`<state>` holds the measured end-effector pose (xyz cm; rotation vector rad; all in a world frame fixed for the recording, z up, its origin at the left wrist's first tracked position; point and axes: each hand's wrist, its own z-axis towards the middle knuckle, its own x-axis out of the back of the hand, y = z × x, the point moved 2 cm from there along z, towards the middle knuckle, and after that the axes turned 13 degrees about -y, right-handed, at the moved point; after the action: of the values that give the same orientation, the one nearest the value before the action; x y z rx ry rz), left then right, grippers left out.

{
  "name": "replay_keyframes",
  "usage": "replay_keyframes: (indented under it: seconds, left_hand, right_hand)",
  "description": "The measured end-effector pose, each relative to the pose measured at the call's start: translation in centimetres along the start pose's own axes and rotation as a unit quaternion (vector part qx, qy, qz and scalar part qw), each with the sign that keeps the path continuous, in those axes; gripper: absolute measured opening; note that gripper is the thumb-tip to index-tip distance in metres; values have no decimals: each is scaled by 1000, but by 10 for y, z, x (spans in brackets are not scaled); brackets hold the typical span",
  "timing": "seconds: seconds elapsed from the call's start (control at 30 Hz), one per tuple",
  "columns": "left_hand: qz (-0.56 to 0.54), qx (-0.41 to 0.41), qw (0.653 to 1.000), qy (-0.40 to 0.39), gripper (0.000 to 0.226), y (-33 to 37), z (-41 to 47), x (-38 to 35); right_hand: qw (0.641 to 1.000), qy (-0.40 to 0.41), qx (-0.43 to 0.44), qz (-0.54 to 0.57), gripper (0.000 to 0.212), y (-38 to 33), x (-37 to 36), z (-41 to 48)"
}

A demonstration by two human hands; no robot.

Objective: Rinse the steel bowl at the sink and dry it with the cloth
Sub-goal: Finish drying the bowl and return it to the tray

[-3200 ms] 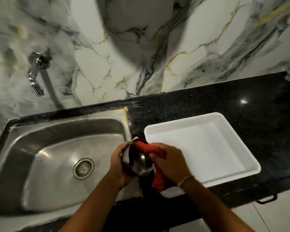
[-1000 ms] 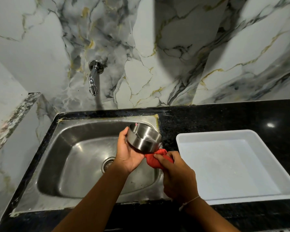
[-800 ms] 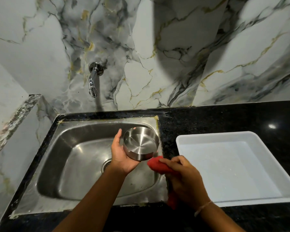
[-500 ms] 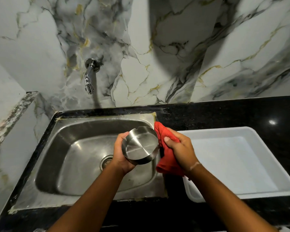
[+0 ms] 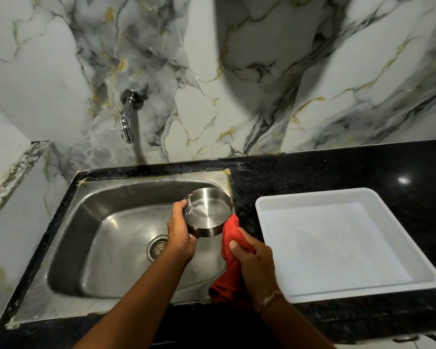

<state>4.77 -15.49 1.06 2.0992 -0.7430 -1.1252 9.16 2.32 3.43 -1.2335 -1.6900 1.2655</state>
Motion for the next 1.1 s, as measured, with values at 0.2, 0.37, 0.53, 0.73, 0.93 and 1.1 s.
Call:
replay_keyframes:
  seconds: [0.2,0.37,0.53,0.73,0.93,1.1]
  left_hand:
    - [-2,33,996,-79,25,-15,3,-14]
    - [51,60,979,-188,38,-47,-3,-35]
    - [81,80,975,-193,30,-85,-13,-54]
    - [60,109,979,-161,31,-115,-25,-67]
    - [82,105,981,-142,23,-125,-26,-83]
    - [87,117,980,-138,24,-135,-15,-99]
  right_hand:
    - [999,3,43,10,33,3,57,-2]
    - [975,124,47,-178,44,20,187,-1]
    - [880,159,-85,-438,55,45,305,33]
    - [827,125,-164,-523,48,75,357,71]
    - [800,161,-172,-551,51,68,338,59]
    - [987,146,-59,-22,29,39,243,24]
